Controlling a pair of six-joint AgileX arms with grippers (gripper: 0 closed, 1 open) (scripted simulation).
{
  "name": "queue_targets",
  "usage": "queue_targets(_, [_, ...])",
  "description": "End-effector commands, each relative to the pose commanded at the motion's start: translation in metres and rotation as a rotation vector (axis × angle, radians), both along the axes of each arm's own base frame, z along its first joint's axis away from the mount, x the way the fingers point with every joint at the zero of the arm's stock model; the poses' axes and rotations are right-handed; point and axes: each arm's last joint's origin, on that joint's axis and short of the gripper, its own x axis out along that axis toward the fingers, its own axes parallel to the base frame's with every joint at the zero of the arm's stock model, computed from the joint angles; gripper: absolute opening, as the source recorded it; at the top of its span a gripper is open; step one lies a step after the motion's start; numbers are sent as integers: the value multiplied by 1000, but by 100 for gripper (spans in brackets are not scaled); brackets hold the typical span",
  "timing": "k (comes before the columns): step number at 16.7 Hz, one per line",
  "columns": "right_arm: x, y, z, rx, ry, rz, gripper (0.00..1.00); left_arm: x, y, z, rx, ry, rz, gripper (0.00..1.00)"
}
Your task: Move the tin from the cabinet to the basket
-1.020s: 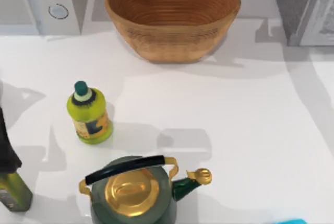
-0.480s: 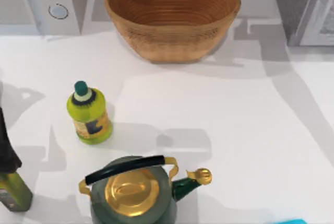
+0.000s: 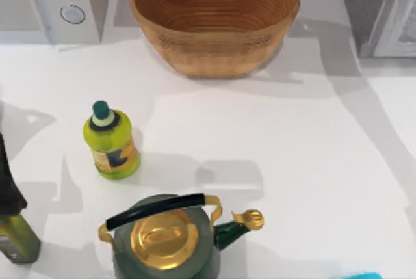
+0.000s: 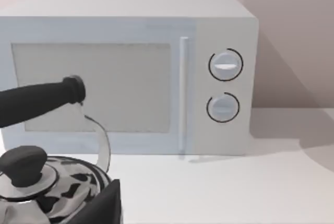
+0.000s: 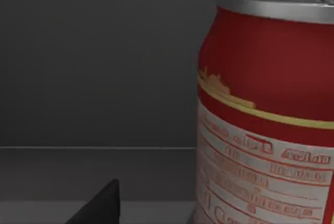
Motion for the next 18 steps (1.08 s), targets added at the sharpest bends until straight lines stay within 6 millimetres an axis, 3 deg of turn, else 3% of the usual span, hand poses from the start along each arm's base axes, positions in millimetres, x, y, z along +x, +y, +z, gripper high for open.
queue_targets(3, [25,-1,-1,1,-2,0,100,0,0,0,0,0,0,100])
queue_targets(7, [27,-2,-1,1,-2,0,100,0,0,0,0,0,0,100])
queue_targets(18, [27,-2,-1,1,-2,0,17,0,0,0,0,0,0,100])
